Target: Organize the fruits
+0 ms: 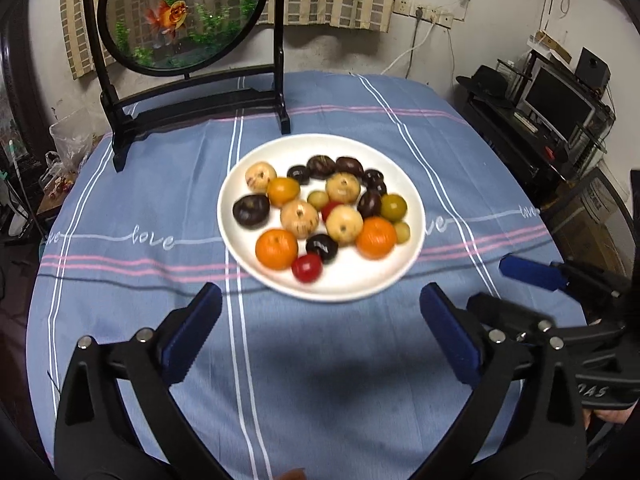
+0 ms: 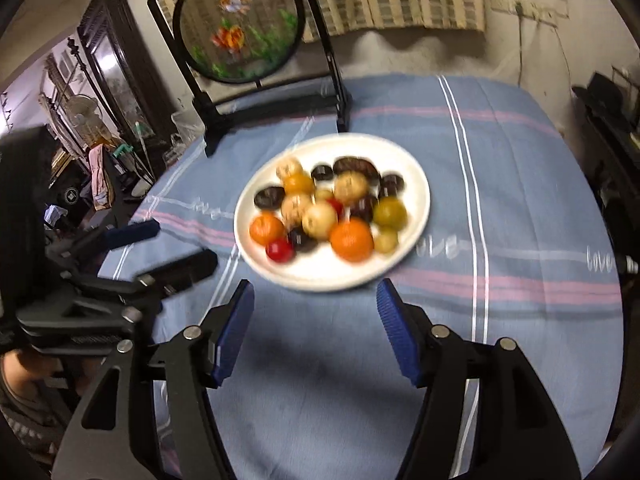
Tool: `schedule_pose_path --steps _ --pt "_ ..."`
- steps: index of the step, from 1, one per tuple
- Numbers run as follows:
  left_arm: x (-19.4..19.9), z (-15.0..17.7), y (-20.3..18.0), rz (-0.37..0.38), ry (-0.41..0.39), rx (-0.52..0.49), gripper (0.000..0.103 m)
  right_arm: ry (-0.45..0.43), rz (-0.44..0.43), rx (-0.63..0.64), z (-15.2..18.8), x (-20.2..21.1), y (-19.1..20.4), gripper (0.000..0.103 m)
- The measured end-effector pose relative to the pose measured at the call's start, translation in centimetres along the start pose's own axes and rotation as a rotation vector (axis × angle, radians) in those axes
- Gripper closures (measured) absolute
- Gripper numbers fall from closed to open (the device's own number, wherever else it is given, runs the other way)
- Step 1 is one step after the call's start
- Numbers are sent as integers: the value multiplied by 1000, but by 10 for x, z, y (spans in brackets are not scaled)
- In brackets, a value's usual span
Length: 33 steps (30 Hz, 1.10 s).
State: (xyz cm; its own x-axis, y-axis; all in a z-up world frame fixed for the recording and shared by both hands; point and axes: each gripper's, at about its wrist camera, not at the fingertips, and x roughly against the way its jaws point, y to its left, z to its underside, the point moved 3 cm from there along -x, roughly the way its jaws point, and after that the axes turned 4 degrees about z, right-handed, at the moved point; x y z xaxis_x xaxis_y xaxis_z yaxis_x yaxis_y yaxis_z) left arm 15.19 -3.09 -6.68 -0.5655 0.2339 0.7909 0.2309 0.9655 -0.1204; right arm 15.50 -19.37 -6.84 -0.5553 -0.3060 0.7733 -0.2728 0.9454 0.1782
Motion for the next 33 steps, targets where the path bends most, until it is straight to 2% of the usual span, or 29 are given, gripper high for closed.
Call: schedule_pose_path --steps 3,6,11,15,21,24,27,31,33 --pt "7 8 -3 19 9 6 2 21 11 4 15 3 1 39" --pt "13 16 -6 42 14 8 2 4 26 -9 19 13 0 39" --pt "19 20 -10 -10 32 -18 2 -5 56 -25 23 22 0 39" --pt "27 20 -12 7 13 -22 2 -1 61 -15 26 24 3 39" --pt "35 18 -9 -31 -14 -19 2 -2 68 -6 24 25 4 39" --pt "37 19 -7 9 -25 5 2 14 75 -3 24 22 3 39" --pt "40 20 0 100 -56 59 2 32 69 5 25 18 5 38" --pt "41 19 1 34 -72 50 2 39 64 14 23 15 7 39" --pt "40 18 3 28 -69 62 2 40 62 16 23 15 7 38"
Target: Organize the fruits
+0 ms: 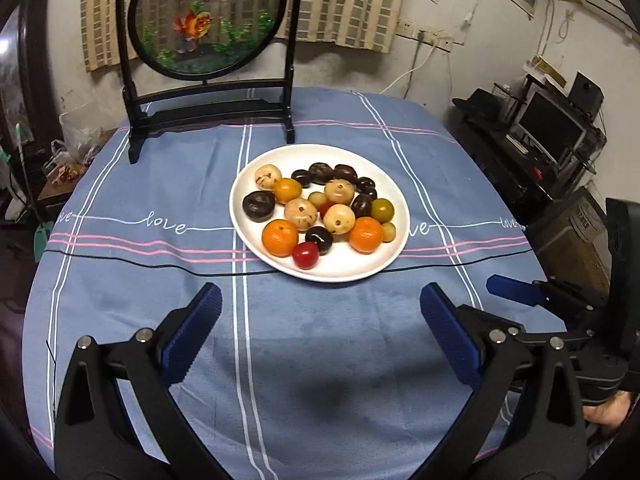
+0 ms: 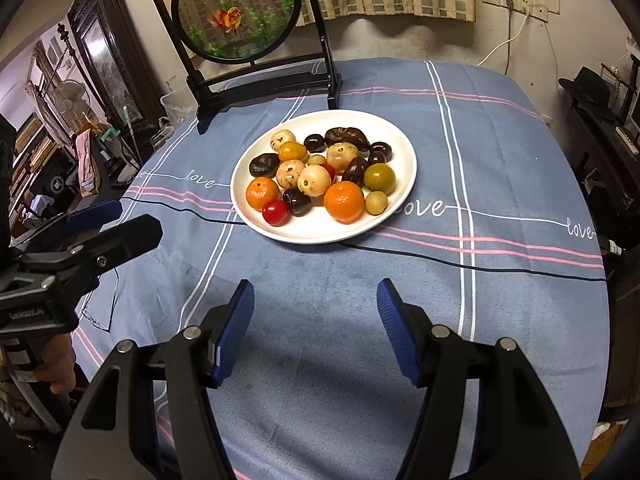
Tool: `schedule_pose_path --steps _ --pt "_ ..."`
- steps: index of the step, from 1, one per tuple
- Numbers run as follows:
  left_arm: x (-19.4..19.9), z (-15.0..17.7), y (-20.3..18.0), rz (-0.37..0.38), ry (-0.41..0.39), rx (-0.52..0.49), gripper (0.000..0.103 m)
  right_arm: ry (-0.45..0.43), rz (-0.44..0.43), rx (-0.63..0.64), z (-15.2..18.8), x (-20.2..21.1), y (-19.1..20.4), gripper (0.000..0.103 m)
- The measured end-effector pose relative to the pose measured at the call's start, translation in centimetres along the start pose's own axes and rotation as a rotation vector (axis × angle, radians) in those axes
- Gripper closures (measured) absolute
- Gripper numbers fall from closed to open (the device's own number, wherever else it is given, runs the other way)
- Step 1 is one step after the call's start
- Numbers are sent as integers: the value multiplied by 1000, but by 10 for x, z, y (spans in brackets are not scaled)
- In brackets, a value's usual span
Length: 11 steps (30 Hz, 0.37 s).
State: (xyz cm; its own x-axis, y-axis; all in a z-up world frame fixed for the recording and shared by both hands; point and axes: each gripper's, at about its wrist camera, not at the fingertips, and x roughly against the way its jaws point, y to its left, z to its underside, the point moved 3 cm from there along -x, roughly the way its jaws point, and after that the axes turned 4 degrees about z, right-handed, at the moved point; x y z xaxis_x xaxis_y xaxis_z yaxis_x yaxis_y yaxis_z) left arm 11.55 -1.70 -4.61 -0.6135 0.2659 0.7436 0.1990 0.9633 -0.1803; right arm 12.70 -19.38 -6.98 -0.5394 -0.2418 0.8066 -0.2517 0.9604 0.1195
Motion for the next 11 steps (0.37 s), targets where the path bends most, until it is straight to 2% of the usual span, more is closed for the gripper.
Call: schedule_pose_path --steps 3,11 --pt "-2 -1 1 -37 12 3 2 4 -2 3 -1 -1 0 39" --pt "1 -1 1 -73 5 -23 2 12 -7 16 -1 -3 3 39"
